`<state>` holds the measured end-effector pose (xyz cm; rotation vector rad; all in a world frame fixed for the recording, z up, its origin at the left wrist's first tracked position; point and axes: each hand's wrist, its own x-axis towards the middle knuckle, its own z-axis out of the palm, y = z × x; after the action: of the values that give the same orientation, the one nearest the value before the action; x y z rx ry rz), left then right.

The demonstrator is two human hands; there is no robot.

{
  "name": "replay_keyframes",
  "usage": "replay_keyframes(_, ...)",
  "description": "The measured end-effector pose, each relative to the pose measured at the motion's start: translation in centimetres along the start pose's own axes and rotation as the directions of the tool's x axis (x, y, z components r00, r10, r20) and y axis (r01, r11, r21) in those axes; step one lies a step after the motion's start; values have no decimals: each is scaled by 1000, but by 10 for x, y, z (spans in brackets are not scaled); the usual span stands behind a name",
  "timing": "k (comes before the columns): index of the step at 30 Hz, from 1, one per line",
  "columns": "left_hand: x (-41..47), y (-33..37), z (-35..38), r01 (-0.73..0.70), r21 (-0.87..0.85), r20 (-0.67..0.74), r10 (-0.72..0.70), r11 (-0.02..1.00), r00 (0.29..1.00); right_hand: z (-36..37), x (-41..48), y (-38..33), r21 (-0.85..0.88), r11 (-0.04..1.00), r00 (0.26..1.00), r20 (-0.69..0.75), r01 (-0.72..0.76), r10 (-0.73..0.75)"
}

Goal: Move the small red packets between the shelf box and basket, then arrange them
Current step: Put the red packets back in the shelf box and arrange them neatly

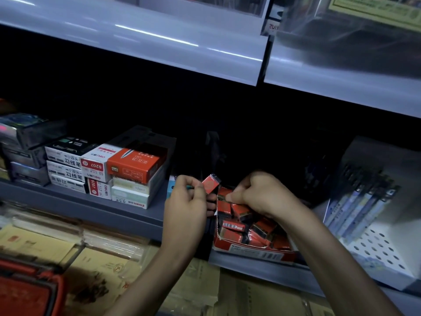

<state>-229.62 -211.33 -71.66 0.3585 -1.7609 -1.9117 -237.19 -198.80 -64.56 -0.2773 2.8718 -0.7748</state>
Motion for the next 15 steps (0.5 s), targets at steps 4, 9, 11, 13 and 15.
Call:
replay_keyframes(4,-1,3,0,-7,13,5,7,1000,1000,-2,-3,3,-24,1000,1000,-20,0,0)
replay_keyframes(9,0,1,0,-29,59,-3,30,998,1000,-11,-5,7,9,1000,998,-58,17,-16)
replay_keyframes(11,1,-1,0,-48,81,-14,49,996,999,-9,-6,8,19,999,998,-38,47,-47)
replay_keyframes(13,2,-1,0,-51,90,-19,53,995,998,-6,-5,11,-7,997,996,-35,77,-77)
replay_keyframes(15,3,-1,0,-41,74,-25,43,996,999,-4,-5,14,-43,993,992,-55,108,-110)
